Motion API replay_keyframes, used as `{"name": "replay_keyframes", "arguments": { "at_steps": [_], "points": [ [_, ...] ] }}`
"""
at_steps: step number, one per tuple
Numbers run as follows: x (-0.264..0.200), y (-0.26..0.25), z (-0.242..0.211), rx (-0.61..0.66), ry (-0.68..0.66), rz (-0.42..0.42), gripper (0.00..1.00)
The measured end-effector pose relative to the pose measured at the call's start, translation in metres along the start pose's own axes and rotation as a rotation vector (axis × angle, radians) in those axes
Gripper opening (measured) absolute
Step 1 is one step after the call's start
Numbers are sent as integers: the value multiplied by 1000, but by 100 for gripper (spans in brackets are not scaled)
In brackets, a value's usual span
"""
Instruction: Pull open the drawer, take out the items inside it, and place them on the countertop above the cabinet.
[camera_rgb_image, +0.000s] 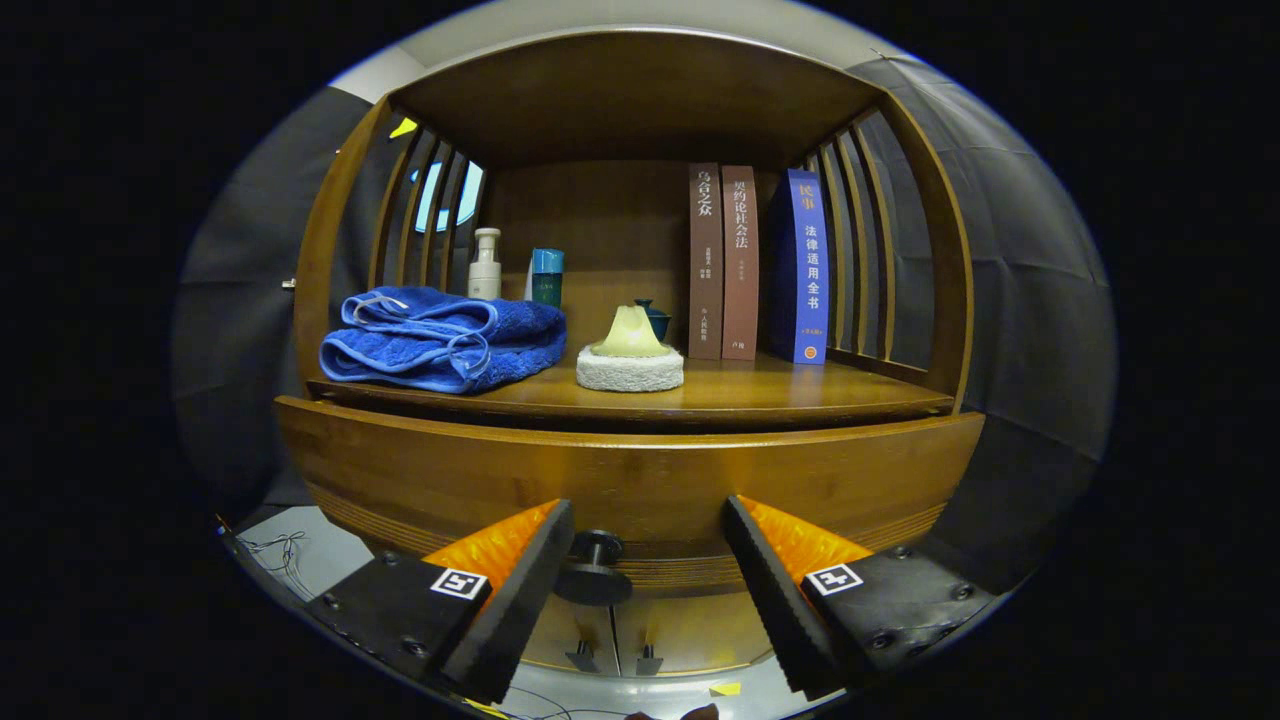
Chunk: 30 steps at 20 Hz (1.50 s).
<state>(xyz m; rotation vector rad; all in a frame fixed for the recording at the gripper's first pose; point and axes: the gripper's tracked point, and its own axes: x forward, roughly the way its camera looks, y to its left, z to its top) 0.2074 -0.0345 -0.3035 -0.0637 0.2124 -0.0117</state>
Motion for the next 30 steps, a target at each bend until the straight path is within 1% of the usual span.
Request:
{"name": "replay_keyframes", "arguments": {
  "at_steps": [5, 10, 13, 15, 19, 24, 30],
  "points": [
    [18, 3, 0, -1, 16, -14, 100],
    [18, 10, -8, -39, 32, -19, 99],
    [14, 13, -22, -54, 75, -12, 100],
    [5, 13, -18, -55, 54, -10, 99],
    [-22, 20, 13, -56, -14, 18, 99],
    [-59, 27, 81, -45, -123, 47, 99],
    [-93, 33, 151, -24, -143, 67, 99]
  ]
}}
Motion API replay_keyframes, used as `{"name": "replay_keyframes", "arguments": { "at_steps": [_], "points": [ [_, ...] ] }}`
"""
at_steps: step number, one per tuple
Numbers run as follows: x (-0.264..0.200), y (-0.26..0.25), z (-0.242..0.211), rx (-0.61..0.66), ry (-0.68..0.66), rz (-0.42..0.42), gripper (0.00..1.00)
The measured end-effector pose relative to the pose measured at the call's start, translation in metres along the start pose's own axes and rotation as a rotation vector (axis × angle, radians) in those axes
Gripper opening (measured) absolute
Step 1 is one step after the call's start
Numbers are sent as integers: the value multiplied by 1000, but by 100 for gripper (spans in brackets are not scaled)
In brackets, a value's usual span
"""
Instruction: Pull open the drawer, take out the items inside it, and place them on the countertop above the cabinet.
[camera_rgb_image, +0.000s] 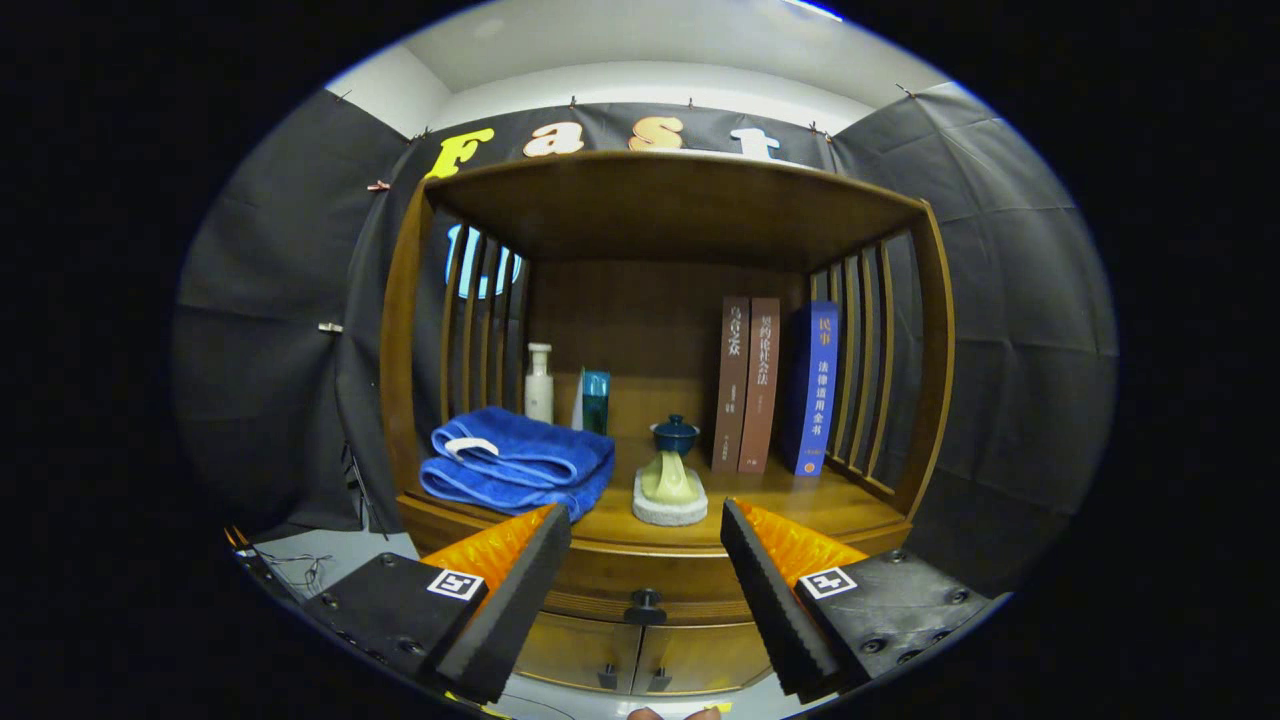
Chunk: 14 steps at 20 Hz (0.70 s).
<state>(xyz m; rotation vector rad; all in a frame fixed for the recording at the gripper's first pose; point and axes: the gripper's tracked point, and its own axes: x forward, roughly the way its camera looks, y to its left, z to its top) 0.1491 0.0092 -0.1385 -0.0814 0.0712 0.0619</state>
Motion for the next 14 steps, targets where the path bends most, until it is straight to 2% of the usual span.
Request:
{"name": "replay_keyframes", "arguments": {
  "at_steps": [6, 9, 14],
  "points": [
    [-21, 4, 67, 40, -22, -22, 99],
    [-29, -3, 90, 24, -19, -48, 99],
    [-35, -17, 131, 69, -57, -77, 99]
  ]
}}
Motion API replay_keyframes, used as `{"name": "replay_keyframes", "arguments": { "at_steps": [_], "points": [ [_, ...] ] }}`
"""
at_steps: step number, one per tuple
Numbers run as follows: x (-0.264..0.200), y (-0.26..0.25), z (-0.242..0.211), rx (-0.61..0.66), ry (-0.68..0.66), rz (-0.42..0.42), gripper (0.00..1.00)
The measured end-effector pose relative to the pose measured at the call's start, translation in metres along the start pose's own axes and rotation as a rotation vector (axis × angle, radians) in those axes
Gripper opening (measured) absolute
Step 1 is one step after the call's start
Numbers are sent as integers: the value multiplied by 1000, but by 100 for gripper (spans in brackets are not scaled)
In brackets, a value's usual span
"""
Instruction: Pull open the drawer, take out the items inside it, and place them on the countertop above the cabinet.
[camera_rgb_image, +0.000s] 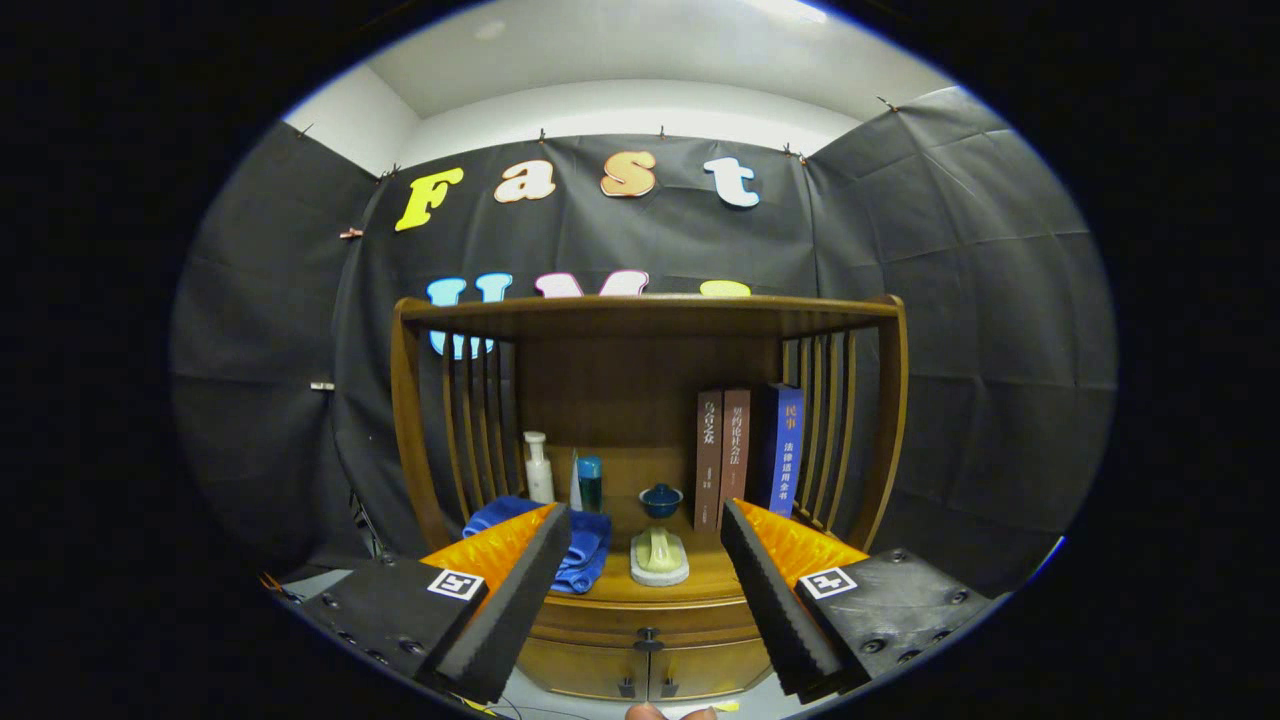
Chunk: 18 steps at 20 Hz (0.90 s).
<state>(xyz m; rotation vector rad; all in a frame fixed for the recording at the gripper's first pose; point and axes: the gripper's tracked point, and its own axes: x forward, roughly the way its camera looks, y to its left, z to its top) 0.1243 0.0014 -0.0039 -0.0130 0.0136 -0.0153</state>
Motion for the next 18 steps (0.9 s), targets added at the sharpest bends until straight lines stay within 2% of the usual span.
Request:
{"name": "replay_keyframes", "arguments": {
  "at_steps": [8, 18],
  "points": [
    [-6, -18, 10, 5, -14, -29, 98],
    [-9, -4, 12, -26, -34, 1, 98]
  ]
}}
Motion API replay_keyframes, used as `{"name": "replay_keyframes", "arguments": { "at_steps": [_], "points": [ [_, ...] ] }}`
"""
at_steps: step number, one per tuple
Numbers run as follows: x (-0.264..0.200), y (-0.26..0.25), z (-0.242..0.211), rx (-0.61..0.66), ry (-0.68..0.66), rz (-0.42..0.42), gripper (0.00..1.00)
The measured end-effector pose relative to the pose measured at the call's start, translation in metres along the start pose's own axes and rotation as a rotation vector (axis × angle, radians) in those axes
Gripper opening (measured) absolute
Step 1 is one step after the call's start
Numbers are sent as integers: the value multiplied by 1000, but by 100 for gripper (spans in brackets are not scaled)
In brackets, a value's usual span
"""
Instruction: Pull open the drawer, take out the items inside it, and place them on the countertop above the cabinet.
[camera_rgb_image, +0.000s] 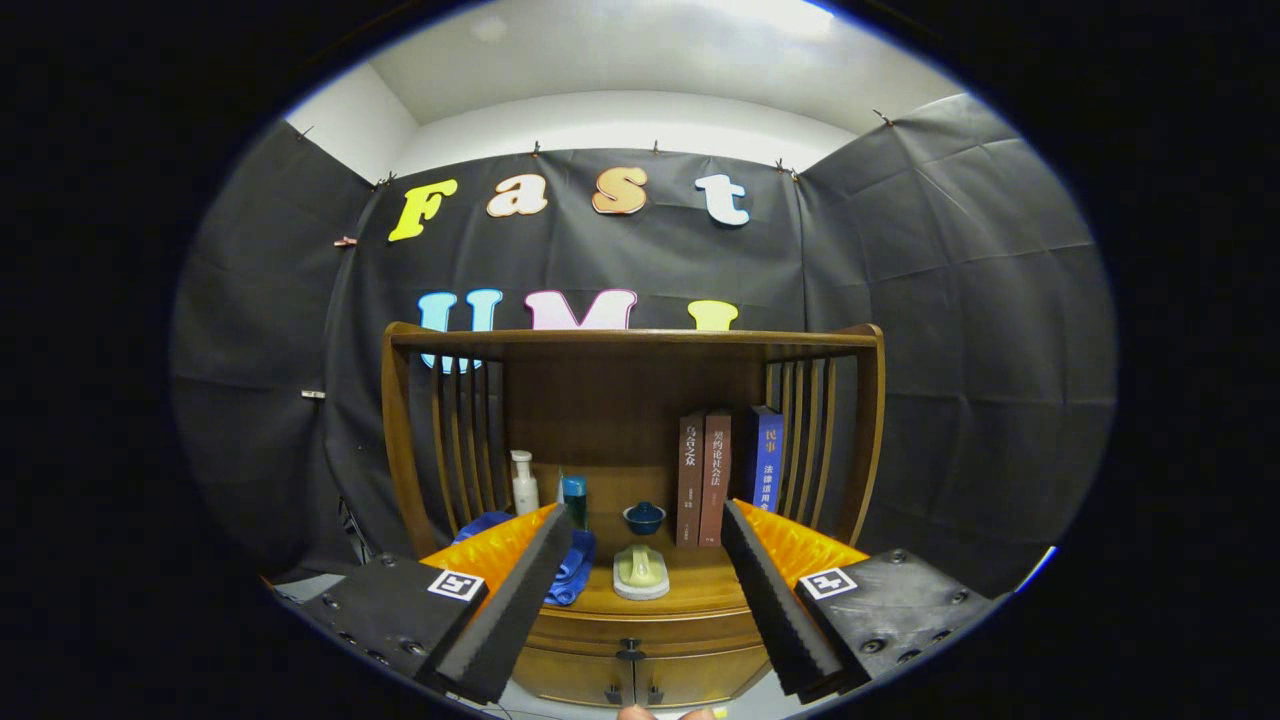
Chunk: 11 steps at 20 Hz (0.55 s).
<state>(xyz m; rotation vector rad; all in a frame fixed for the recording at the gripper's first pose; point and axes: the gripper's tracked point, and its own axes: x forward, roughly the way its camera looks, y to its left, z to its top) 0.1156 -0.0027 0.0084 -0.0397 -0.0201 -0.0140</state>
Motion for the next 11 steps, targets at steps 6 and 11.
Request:
{"name": "replay_keyframes", "arguments": {
  "at_steps": [6, 11],
  "points": [
    [-1, 9, 1, -11, 3, 21, 99],
    [-3, 15, 4, -11, -8, 34, 98]
  ]
}}
